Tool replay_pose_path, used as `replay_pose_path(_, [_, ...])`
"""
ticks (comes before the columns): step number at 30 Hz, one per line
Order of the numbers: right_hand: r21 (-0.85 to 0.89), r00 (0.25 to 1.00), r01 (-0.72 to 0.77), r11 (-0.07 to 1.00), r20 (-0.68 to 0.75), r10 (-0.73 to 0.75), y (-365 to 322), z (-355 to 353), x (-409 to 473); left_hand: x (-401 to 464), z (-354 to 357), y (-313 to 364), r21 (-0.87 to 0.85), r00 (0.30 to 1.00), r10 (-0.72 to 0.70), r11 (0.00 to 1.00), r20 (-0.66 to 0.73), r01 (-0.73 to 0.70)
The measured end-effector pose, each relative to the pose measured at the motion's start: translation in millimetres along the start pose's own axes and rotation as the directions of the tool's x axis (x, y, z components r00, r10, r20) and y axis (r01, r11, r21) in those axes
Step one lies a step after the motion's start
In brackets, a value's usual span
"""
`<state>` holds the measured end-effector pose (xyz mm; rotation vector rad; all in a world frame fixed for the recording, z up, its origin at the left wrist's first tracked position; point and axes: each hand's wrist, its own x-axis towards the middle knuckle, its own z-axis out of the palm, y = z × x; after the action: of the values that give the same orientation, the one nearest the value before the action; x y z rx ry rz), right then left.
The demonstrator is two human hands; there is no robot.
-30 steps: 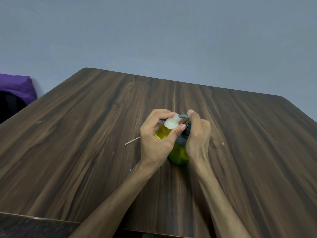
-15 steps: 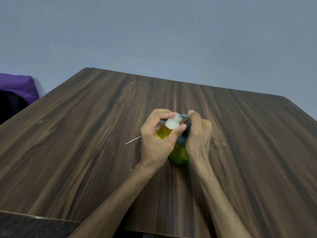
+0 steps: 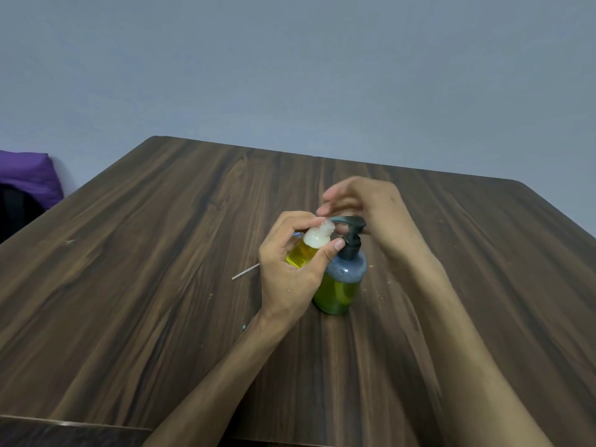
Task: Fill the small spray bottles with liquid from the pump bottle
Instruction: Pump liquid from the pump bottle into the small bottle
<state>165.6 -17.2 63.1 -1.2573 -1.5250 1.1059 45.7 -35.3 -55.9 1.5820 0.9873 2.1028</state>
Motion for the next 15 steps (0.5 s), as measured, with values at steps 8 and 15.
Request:
replay_pose_path(8, [-0.486,0.985,-0.013,0.874,0.143,0.094,6,10,13,1,-1,-2,0.026,1.000,0.030,0.999,-0.009,-0.029])
replay_pose_path(15, [-0.535,0.974,0.030,0.844,0.204,0.095,3,10,14,1,-3,-2,0.025,1.000,0.020,0.999,-0.006,-0.020])
